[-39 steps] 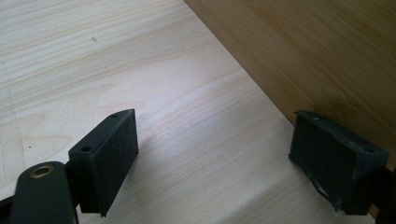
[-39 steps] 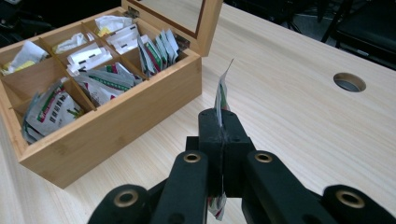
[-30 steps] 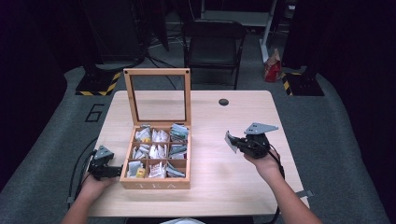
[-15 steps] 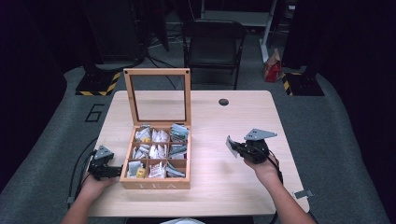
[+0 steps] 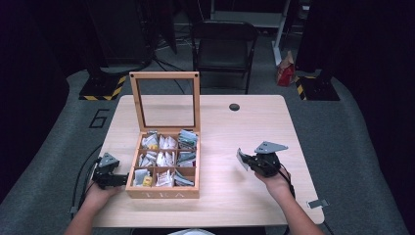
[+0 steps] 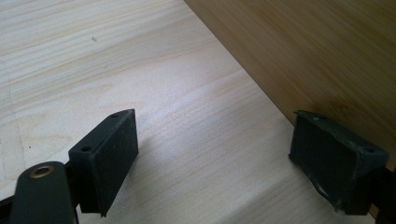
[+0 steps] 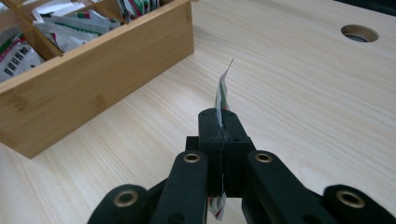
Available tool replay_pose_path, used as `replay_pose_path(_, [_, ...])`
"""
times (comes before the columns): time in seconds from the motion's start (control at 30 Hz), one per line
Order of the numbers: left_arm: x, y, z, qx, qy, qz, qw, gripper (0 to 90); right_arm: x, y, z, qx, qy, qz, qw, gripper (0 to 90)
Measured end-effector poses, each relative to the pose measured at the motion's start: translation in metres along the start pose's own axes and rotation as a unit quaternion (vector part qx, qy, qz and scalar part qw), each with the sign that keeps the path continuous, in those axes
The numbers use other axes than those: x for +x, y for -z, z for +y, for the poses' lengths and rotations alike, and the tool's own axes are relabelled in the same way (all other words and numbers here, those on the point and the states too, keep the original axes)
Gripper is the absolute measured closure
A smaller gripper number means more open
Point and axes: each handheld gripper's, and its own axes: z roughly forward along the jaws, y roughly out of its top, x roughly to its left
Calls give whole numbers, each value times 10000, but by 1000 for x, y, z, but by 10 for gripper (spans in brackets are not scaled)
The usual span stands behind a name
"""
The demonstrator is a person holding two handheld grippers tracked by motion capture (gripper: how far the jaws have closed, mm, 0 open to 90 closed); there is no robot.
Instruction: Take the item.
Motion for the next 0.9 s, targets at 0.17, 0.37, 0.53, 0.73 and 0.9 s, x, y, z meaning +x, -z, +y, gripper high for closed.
replay_pose_path(0.17, [0, 0, 0, -1, 2, 1, 10000, 150, -2, -4, -8, 66, 8, -16, 10000, 893])
replay_pose_path(0.37, [0, 0, 0, 1, -1, 2, 10000, 150, -2, -8, -16, 130, -43, -90, 9999, 892])
replay_pose_path(0.53, [0, 0, 0, 1, 0, 0, 10000, 150, -1, -11, -20, 210, 7, -171, 9996, 892])
replay_pose_path(0.73, [0, 0, 0, 0, -1, 1, 10000, 150, 1, -14, -23, 276, 99, -148, 9995, 892])
replay_pose_path(0.9, [0, 0, 0, 1, -2, 1, 10000, 150, 2, -15, -24, 252, 12, -79, 9997, 892])
